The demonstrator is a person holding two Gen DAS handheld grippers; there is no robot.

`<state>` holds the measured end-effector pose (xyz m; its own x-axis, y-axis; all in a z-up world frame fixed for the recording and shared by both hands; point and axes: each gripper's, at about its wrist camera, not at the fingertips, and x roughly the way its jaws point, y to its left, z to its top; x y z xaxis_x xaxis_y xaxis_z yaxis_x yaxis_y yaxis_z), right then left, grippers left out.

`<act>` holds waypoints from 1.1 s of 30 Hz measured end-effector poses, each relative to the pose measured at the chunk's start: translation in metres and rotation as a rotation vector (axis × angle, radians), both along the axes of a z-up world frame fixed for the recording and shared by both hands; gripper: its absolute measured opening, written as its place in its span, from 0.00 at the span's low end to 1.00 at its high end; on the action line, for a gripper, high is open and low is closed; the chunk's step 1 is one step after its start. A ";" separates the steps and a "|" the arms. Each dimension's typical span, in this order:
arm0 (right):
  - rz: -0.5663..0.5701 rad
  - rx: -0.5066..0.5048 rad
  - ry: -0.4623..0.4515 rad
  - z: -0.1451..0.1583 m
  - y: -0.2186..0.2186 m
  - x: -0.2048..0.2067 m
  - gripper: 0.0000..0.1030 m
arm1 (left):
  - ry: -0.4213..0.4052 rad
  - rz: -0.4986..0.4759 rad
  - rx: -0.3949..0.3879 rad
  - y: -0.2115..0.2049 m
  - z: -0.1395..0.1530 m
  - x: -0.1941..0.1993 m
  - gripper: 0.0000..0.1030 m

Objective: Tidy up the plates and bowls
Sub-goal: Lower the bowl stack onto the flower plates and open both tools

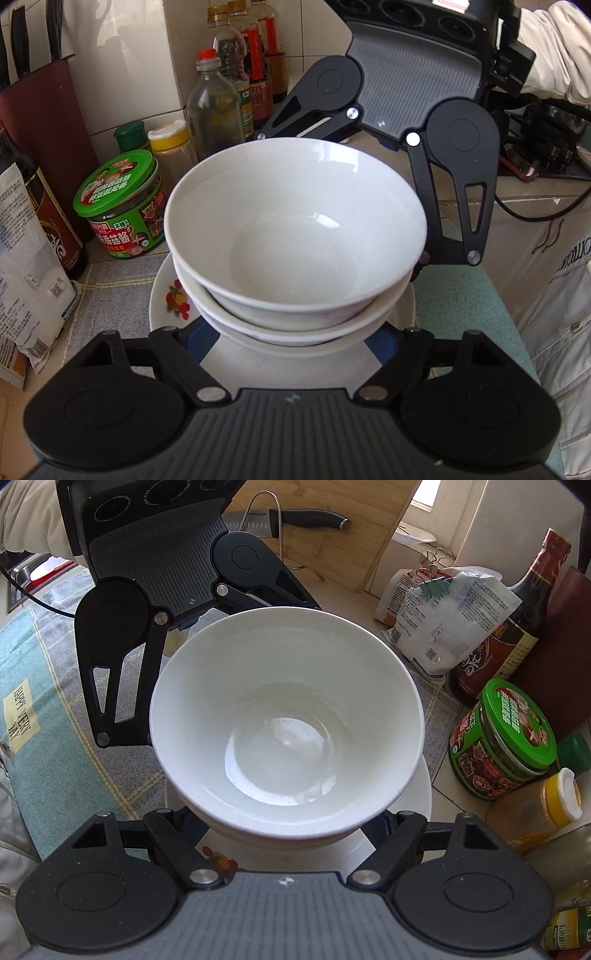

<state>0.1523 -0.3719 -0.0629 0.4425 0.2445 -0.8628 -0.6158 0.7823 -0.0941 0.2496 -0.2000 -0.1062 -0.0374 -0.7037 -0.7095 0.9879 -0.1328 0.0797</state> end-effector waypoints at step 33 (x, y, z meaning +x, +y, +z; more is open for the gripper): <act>0.000 0.001 -0.001 -0.009 -0.006 0.009 0.94 | 0.019 0.049 -0.014 0.002 -0.013 0.008 0.84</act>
